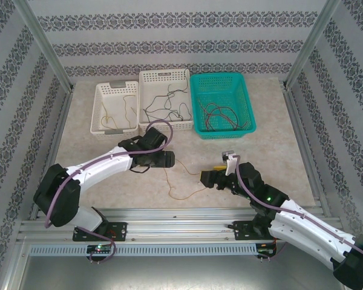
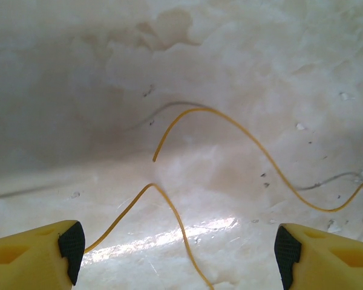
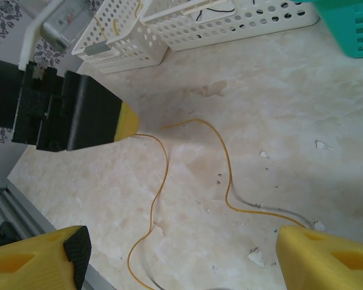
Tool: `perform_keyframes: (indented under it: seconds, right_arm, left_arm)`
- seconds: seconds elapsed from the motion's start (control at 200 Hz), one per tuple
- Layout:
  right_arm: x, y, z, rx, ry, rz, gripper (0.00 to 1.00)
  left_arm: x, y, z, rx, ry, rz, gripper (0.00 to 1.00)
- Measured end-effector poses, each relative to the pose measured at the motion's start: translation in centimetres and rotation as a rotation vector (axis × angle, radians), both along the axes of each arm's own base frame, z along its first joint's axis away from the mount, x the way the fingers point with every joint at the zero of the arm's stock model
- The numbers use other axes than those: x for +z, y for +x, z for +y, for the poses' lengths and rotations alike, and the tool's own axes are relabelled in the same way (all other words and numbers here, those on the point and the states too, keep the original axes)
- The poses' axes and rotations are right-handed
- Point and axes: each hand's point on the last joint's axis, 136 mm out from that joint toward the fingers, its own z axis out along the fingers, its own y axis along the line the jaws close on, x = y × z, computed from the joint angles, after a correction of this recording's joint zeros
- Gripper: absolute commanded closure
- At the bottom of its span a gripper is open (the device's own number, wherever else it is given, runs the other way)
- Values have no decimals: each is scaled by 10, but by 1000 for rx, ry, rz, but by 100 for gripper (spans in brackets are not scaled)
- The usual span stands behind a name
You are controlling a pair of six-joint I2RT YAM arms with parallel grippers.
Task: Untangle the cables
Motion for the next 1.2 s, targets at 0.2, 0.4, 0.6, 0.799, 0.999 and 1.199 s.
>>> perform_keyframes:
  seconds: [0.2, 0.4, 0.6, 0.799, 0.999, 1.199]
  right_arm:
    - [4, -1, -1, 0, 10, -11, 20]
    - [3, -1, -1, 0, 7, -8, 19]
    - [4, -2, -2, 0, 8, -9, 19]
    - [4, -2, -2, 0, 9, -10, 19]
    - [5, -2, -2, 0, 12, -13, 19]
    - [5, -2, -2, 0, 12, -13, 19]
  left_arm:
    - [-23, -1, 3, 12, 50, 49, 18]
    - [-56, -4, 7, 12, 114, 125, 22]
    - [-69, -1, 5, 17, 124, 135, 44]
    - [-72, 3, 1, 26, 108, 122, 72]
    - [-75, 4, 4, 34, 111, 114, 95]
    - [-74, 4, 4, 35, 107, 111, 100]
